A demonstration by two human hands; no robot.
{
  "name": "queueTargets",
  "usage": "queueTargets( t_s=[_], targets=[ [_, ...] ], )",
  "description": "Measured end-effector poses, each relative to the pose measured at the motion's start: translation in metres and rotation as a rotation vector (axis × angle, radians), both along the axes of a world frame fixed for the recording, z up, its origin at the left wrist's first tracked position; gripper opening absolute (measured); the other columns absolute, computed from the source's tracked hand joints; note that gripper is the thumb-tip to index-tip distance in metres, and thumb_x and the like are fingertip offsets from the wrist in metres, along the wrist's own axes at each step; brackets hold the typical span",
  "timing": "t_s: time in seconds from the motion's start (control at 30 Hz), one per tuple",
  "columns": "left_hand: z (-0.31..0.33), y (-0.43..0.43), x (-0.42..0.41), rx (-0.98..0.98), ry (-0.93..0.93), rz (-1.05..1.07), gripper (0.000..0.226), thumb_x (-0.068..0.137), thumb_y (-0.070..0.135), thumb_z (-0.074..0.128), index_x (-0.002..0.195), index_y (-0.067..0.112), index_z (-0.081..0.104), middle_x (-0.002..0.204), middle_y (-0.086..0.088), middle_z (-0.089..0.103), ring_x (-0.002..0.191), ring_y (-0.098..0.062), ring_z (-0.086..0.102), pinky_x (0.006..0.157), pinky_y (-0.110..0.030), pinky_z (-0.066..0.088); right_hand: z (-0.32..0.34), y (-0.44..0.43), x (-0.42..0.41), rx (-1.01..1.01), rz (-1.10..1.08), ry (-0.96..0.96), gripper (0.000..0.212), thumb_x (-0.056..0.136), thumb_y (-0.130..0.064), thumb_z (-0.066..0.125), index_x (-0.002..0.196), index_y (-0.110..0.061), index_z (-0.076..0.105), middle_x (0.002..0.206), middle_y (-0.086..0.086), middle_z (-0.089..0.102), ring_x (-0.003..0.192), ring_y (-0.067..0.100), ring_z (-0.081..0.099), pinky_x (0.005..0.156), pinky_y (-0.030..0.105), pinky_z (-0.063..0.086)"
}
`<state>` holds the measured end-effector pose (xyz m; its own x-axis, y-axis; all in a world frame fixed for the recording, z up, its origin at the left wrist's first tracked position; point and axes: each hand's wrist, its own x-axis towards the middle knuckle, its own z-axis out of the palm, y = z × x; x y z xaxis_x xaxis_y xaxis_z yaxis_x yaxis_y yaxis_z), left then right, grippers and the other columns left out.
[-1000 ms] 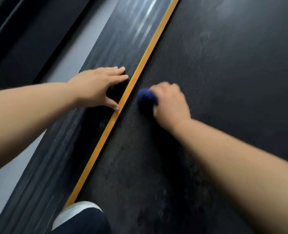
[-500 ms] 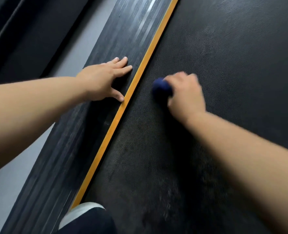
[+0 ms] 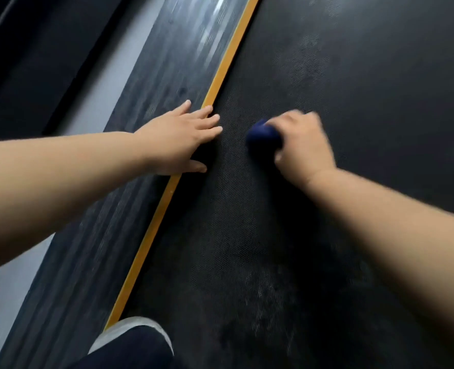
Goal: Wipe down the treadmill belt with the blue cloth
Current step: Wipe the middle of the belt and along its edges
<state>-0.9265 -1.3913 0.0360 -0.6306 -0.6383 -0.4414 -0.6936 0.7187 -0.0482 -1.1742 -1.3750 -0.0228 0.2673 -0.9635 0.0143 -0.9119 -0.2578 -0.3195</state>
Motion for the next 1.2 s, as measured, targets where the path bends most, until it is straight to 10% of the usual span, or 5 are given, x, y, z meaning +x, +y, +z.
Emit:
queueTargets(
  t_s=[0.37,0.57,0.87,1.03,1.2],
  targets=[
    [-0.012,0.016,-0.045,0.115,-0.066,0.107,0.111,0.075,0.072,0.054,0.151,0.007,0.007,0.157,-0.021,0.000,0.146,-0.030,-0.003,0.117,-0.039,0.016,0.009,0.090,0.007,0.072,0.287,-0.127,0.044,0.072,-0.035,0.047,0.106,-0.013,0.065,0.107,0.009,0.062,0.087,0.034,0.057,0.079,0.042,0.051],
    [-0.018,0.018,-0.050,0.180,-0.042,0.133,0.113,0.071,0.073,0.057,0.152,0.021,-0.003,0.159,-0.006,-0.013,0.145,-0.033,-0.008,0.115,-0.045,0.025,0.011,0.001,-0.066,0.041,-0.373,-0.051,0.033,0.077,-0.020,0.052,0.107,-0.021,0.065,0.114,0.010,0.061,0.103,0.037,0.053,0.091,0.035,0.040],
    [-0.019,0.017,-0.052,0.148,0.023,0.106,0.116,0.069,0.070,0.063,0.152,0.014,0.006,0.159,-0.014,-0.008,0.146,-0.026,-0.008,0.119,-0.041,0.013,0.005,0.088,-0.012,0.122,0.135,-0.105,0.041,0.073,-0.034,0.044,0.102,-0.012,0.063,0.102,0.010,0.059,0.086,0.033,0.053,0.076,0.043,0.051],
    [-0.020,0.017,-0.047,0.142,0.079,0.099,0.117,0.065,0.073,0.062,0.152,0.016,0.009,0.159,-0.012,-0.007,0.147,-0.023,-0.007,0.117,-0.033,0.008,0.017,0.020,-0.070,0.039,-0.333,0.090,0.038,0.079,-0.039,0.052,0.109,-0.017,0.061,0.119,0.010,0.052,0.110,0.035,0.044,0.092,0.042,0.035],
    [-0.018,0.011,-0.047,0.142,0.077,0.091,0.119,0.063,0.077,0.060,0.152,0.018,0.009,0.159,-0.010,-0.007,0.147,-0.021,-0.006,0.117,-0.031,0.008,0.015,0.034,-0.059,0.002,-0.224,0.202,0.048,0.080,-0.046,0.059,0.110,-0.009,0.059,0.114,0.013,0.052,0.105,0.034,0.047,0.088,0.045,0.039]
  ],
)
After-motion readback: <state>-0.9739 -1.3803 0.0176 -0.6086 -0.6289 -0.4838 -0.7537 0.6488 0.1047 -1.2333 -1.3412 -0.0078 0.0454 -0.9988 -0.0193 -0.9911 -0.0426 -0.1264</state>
